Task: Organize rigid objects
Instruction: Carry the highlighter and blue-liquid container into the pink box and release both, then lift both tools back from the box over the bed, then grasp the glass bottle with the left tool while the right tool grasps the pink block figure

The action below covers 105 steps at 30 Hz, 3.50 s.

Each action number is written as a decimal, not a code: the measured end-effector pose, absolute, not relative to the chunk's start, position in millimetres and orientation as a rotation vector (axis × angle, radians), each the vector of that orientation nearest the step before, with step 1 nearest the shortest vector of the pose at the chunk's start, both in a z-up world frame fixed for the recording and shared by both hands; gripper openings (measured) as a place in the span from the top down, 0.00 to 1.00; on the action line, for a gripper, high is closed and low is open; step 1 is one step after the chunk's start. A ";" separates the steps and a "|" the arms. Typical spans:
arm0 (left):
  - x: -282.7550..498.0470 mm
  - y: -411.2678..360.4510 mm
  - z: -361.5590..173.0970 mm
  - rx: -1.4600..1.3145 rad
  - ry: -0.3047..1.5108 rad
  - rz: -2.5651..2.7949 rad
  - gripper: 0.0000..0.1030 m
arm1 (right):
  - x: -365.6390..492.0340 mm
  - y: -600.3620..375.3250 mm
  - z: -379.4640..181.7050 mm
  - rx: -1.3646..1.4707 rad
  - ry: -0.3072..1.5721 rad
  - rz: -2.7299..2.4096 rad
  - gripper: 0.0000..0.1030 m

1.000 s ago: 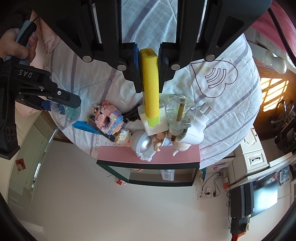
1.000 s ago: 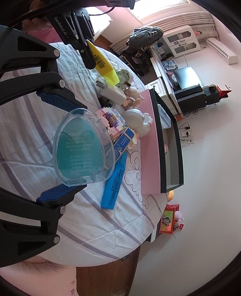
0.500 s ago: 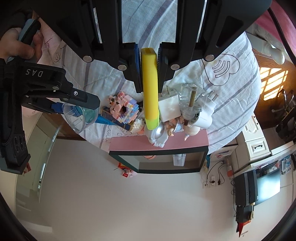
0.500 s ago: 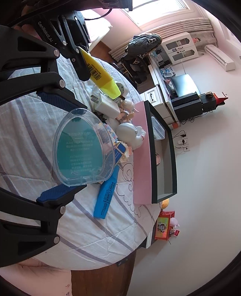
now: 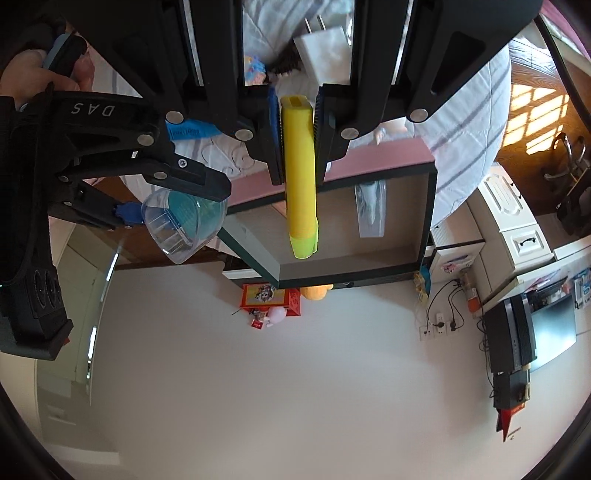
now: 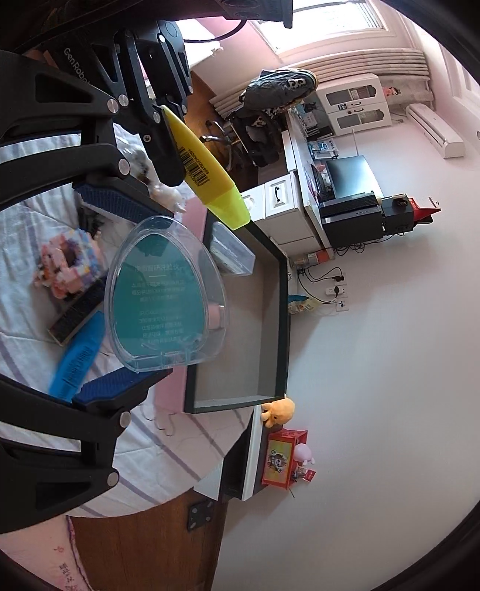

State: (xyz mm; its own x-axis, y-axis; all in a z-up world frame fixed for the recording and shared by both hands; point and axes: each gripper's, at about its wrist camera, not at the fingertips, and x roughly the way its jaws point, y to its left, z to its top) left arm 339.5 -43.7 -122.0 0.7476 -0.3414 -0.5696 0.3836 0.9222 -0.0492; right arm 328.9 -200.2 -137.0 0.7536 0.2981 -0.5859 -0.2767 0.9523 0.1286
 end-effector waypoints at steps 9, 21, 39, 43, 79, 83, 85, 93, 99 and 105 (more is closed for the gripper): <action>445.4 -63.5 -157.1 0.121 0.776 -0.352 0.87 | 433.9 -210.9 -162.5 0.014 0.754 0.254 0.28; 457.4 -65.9 -166.9 0.093 0.794 -0.324 0.81 | 453.6 -227.7 -187.6 0.086 0.797 0.249 0.25; 237.6 0.6 -75.8 -0.012 0.392 -0.117 0.00 | 228.7 -200.4 -80.4 0.055 0.418 0.162 0.15; 191.1 3.8 -72.1 0.003 0.361 -0.113 0.00 | 183.8 -186.7 -71.5 0.037 0.377 0.139 0.15; 136.8 21.1 -78.2 0.035 0.344 -0.062 0.00 | 114.8 -173.7 -67.3 0.010 0.344 0.093 0.15; 159.0 30.0 -99.5 0.025 0.415 -0.045 0.00 | 133.5 -186.0 -86.4 0.024 0.396 0.069 0.15; 171.4 33.2 -112.7 0.026 0.462 -0.035 0.00 | 144.5 -192.7 -98.5 0.031 0.430 0.062 0.15; 218.7 36.8 -168.5 0.044 0.641 -0.050 0.00 | 192.1 -213.8 -154.7 0.063 0.589 0.040 0.15; 251.4 33.2 -191.5 0.022 0.706 -0.053 0.00 | 218.5 -223.0 -186.2 0.079 0.673 0.034 0.15; 287.1 39.6 -208.7 -0.008 0.788 -0.047 0.04 | 238.8 -217.4 -203.6 0.083 0.717 0.067 0.15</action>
State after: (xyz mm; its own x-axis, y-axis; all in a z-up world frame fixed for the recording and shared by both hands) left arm 287.1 39.6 -208.7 0.7040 -0.0450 -0.7087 0.0390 0.9989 -0.0247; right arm 238.8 -217.4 -203.6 0.7519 0.0899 -0.6531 -0.0331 0.9946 0.0988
